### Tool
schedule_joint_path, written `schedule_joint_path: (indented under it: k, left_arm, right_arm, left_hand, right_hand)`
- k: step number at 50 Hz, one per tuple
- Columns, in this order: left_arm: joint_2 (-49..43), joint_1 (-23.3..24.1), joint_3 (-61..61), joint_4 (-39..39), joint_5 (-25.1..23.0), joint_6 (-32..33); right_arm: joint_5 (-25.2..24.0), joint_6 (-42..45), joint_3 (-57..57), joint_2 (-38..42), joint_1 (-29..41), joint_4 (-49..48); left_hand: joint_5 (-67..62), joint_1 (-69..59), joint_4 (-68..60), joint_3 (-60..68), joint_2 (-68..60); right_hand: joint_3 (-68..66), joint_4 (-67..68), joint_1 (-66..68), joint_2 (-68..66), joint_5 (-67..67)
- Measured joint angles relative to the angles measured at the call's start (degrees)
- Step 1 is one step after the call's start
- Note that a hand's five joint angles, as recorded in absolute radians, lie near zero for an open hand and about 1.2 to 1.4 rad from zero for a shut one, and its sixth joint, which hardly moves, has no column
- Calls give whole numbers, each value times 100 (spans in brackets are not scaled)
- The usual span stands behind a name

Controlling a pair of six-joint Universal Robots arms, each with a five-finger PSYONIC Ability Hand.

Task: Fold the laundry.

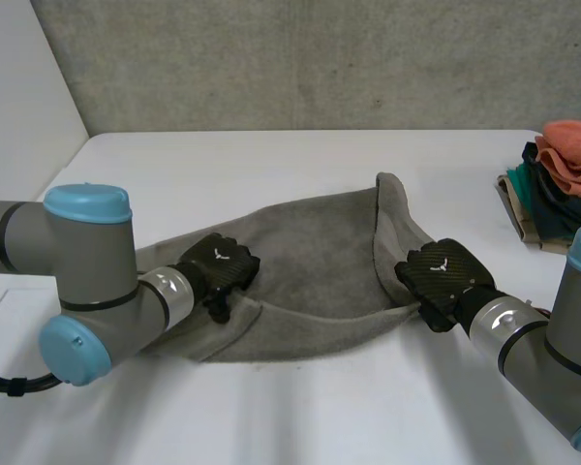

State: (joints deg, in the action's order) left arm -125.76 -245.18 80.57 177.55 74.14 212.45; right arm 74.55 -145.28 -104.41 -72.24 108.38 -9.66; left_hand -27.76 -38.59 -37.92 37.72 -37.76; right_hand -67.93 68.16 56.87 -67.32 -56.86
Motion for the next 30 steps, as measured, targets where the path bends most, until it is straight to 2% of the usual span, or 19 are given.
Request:
schedule_joint_path:
  k: [3, 11, 12, 13, 14, 15, 30]
  left_arm:
    - [-55, 22, -22, 5, 150, 11]
    - [-58, 162, 81, -44, 312, 10]
    - [-50, 185, 101, -49, 314, 10]
    - [-40, 213, 124, -54, 317, 11]
    - [-35, 223, 131, -56, 319, 12]
    - [-19, 253, 153, -61, 325, 15]
    - [48, 423, 200, -55, 379, 11]
  right_arm:
    - [11, 0, 9, 0, 0, 6]
    - [25, 1, 51, -9, -1, 39]
    - [25, 2, 54, -13, -1, 43]
    - [26, 4, 59, -21, -1, 46]
    - [26, 4, 60, -24, -1, 47]
    - [26, 5, 64, -35, -1, 50]
    - [31, 9, 39, -59, 25, 53]
  left_hand:
    - [-1090, -1131, -1124, 1144, -1149]
    - [-1377, -1300, -1398, 1408, -1415]
    - [-1314, -1205, -1314, 1333, -1338]
    - [-666, -466, -638, 667, -592]
    - [-666, -466, -638, 667, -592]
    - [16, 247, 104, -56, 79]
    - [64, 147, 113, -53, 65]
  right_hand:
    - [0, 0, 0, 0, 0]
    - [0, 0, 0, 0, 0]
    - [0, 0, 0, 0, 0]
    - [0, 0, 0, 0, 0]
    - [0, 0, 0, 0, 0]
    - [0, 0, 0, 0, 1]
    - [0, 0, 0, 0, 0]
